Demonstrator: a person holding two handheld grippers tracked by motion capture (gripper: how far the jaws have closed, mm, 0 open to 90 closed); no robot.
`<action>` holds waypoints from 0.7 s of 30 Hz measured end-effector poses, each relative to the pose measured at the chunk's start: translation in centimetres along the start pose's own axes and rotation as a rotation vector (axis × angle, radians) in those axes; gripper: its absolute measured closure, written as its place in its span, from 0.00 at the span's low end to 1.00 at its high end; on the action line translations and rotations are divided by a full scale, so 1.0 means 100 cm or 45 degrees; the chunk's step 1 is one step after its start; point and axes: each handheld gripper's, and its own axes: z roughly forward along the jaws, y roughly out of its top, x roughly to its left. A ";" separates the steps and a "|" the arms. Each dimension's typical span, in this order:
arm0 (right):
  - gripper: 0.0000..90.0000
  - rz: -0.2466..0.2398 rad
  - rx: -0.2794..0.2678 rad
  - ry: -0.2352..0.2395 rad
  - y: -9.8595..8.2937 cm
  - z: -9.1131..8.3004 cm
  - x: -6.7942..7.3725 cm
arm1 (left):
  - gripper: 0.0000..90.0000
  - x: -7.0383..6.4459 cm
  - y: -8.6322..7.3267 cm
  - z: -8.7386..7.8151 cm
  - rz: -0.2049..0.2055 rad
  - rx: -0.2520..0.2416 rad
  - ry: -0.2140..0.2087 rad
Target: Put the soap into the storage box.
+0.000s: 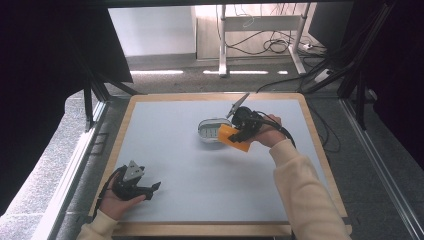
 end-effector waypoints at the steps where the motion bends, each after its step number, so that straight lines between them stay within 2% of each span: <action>1: 0.69 0.000 0.000 0.000 0.000 0.000 0.000 | 0.20 0.000 0.000 0.000 0.000 0.000 0.000; 12: 0.69 -0.015 -0.009 0.017 0.011 0.007 -0.003 | 0.20 -0.001 0.001 0.001 0.010 0.000 0.001; 16: 0.69 -0.019 0.000 0.005 0.016 0.008 -0.006 | 0.20 -0.001 0.001 0.000 0.007 -0.001 0.002; 19: 0.69 -0.024 -0.006 -0.027 0.018 0.008 -0.008 | 0.20 -0.001 0.001 0.001 0.009 -0.001 0.002; 21: 0.69 -0.029 -0.014 -0.016 0.019 0.007 -0.011 | 0.20 -0.001 0.001 0.001 0.011 0.001 0.002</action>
